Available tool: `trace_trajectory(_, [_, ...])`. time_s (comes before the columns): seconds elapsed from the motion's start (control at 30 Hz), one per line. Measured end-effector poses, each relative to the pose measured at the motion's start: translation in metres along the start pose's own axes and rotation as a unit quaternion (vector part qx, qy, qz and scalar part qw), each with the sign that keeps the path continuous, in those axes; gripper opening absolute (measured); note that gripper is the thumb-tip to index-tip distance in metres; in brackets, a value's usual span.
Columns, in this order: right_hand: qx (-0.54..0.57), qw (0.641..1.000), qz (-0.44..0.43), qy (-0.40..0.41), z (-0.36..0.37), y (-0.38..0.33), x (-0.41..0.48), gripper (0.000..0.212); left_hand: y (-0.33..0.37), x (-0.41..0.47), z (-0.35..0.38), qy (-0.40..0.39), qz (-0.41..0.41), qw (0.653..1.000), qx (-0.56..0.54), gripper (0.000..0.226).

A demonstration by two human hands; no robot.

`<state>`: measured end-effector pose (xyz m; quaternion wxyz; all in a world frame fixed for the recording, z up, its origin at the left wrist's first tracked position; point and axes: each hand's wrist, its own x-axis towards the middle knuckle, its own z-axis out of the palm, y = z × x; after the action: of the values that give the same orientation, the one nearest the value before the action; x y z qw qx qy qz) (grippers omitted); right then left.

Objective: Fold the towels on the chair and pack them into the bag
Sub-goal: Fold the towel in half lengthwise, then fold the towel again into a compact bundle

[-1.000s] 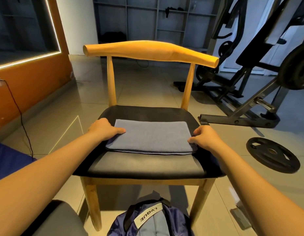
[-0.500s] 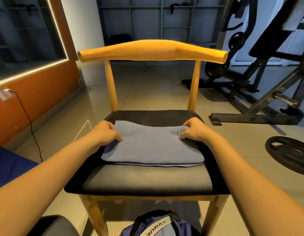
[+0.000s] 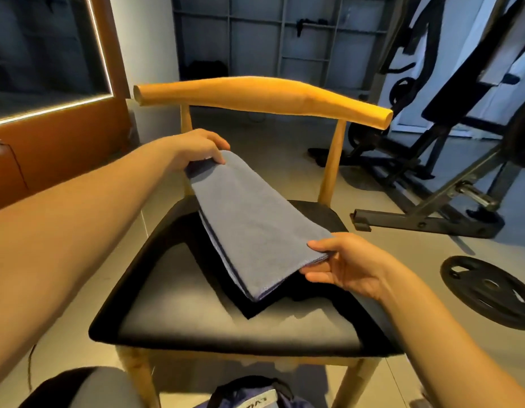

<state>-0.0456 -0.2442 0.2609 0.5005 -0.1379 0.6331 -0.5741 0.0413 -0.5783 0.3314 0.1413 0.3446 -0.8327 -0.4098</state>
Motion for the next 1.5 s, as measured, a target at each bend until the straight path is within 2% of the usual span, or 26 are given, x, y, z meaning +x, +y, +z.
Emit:
trace_trajectory(0.07, [-0.070, 0.997, 0.010, 0.040, 0.002, 0.014, 0.002, 0.019, -0.003, 0.007, 0.023, 0.022, 0.022, 0.993, 0.115, 0.048])
trace_trajectory(0.13, [-0.117, 0.991, 0.022, 0.068, 0.006, 0.028, 0.005, 0.019, -0.013, -0.001, 0.055, 0.077, 0.061, 0.952, 0.290, 0.055])
trace_trajectory(0.2, [-0.121, 0.989, 0.034, 0.080, 0.009, 0.037, 0.007, 0.016, -0.023, -0.027, 0.087, 0.058, 0.146, 0.948, 0.277, 0.042])
trace_trajectory(0.27, [-0.109, 0.989, 0.044, 0.086, 0.011, 0.039, 0.010, 0.022, -0.030, -0.068, 0.110, -0.045, 0.217, 0.958, 0.184, 0.019])
trace_trajectory(0.3, [-0.100, 0.990, 0.048, 0.089, 0.011, 0.039, 0.011, 0.028, -0.032, -0.090, 0.118, -0.097, 0.235, 0.954, 0.158, 0.017])
trace_trajectory(0.37, [-0.089, 0.990, 0.055, 0.095, 0.007, 0.039, 0.014, 0.038, -0.039, -0.130, 0.131, -0.161, 0.254, 0.940, 0.160, 0.030])
trace_trajectory(0.4, [-0.089, 0.989, 0.055, 0.101, 0.005, 0.039, 0.015, 0.038, -0.044, -0.144, 0.136, -0.162, 0.265, 0.930, 0.194, 0.040])
trace_trajectory(0.5, [-0.128, 0.980, 0.037, 0.147, 0.000, 0.040, 0.012, 0.024, -0.060, -0.167, 0.154, -0.080, 0.335, 0.881, 0.326, 0.061])
trace_trajectory(0.57, [-0.174, 0.968, -0.001, 0.183, -0.004, 0.043, 0.010, 0.016, -0.067, -0.173, 0.161, -0.041, 0.366, 0.864, 0.342, 0.061])
trace_trajectory(0.67, [-0.190, 0.960, -0.053, 0.197, -0.007, 0.045, 0.008, 0.025, -0.075, -0.177, 0.163, -0.005, 0.395, 0.858, 0.328, 0.052])
trace_trajectory(0.77, [-0.128, 0.974, -0.061, 0.175, -0.009, 0.042, 0.004, 0.036, -0.081, -0.183, 0.162, 0.020, 0.426, 0.845, 0.323, 0.040])
trace_trajectory(0.87, [-0.070, 0.983, -0.042, 0.164, -0.009, 0.041, 0.002, 0.032, -0.082, -0.191, 0.166, 0.056, 0.443, 0.827, 0.343, 0.036])
trace_trajectory(1.0, [-0.048, 0.985, -0.014, 0.165, -0.007, 0.046, 0.001, 0.021, -0.084, -0.197, 0.174, 0.101, 0.451, 0.810, 0.360, 0.022])
trace_trajectory(1.07, [-0.064, 0.984, -0.022, 0.165, -0.008, 0.046, -0.001, 0.017, -0.086, -0.196, 0.175, 0.110, 0.442, 0.815, 0.359, 0.015])
trace_trajectory(1.17, [-0.130, 0.977, -0.055, 0.159, -0.012, 0.048, -0.003, 0.014, -0.089, -0.193, 0.172, 0.107, 0.429, 0.822, 0.358, 0.016])
trace_trajectory(1.23, [-0.131, 0.978, -0.060, 0.148, -0.013, 0.049, -0.005, 0.014, -0.090, -0.193, 0.171, 0.106, 0.423, 0.825, 0.360, 0.022])
trace_trajectory(1.37, [0.010, 0.992, -0.020, 0.125, -0.009, 0.045, -0.006, 0.015, -0.078, -0.193, 0.180, 0.131, 0.400, 0.819, 0.389, 0.047])
trace_trajectory(1.5, [0.089, 0.989, 0.004, 0.116, -0.005, 0.041, -0.005, 0.016, -0.063, -0.192, 0.194, 0.163, 0.376, 0.829, 0.381, 0.041])
